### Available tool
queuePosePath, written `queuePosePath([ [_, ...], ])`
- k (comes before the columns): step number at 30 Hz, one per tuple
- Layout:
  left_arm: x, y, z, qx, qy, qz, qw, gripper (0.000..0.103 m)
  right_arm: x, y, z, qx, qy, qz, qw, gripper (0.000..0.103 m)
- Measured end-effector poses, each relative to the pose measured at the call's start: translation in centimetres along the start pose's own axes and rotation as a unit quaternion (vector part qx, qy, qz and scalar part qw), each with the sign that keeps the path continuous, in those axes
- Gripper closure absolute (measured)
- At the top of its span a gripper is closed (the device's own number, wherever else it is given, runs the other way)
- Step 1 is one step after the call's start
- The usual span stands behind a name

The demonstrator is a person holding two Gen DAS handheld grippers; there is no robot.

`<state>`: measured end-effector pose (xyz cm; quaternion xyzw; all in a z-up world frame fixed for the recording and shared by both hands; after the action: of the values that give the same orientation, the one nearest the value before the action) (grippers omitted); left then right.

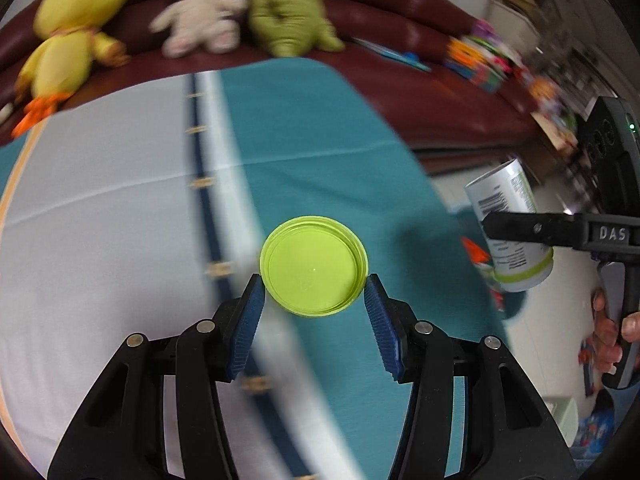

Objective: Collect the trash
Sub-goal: 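Carry the lid and the white bottle over the bin, then open the left tool to drop the lid into the bin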

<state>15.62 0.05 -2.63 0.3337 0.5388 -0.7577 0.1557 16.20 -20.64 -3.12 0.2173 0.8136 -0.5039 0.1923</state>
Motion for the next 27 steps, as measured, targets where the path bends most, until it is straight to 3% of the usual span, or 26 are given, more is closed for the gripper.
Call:
queuePosePath([
  [7,-0.7,3.6,10.3,0.055,0.069,-0.023,0.9959,0.050,2.8,-8.0,9.5,0.063,0.080,0.077,0.992,0.048],
  [12,-0.7,6.0,16.1,0.076,0.107,-0.040,0.9906,0.050,5.3,-11.0,15.6,0.073,0.143,0.115,0.980,0.048],
  [20,0.2,11.0,22.9,0.093,0.149,-0.080,0.9811,0.050,8.2,-11.8,21.6,0.071,0.204,0.126,0.968,0.048],
  [27,0.8,13.8,25.8,0.106,0.171,-0.101,0.9744,0.050,9.4,-11.1,24.1,0.067,0.228,0.120,0.964,0.048],
])
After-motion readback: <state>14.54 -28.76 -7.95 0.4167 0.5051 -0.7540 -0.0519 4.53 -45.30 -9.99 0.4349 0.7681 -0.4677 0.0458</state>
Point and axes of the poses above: each gripper's, at about its wrist camera, not at the fingertips, and y roughly the way its jaws point, z to its right, x to its underside, the point moved 2 cm from there along y, roughly the way its jaws point, and after that the axes turned 10 degrees about z, right-handed, at the moved point
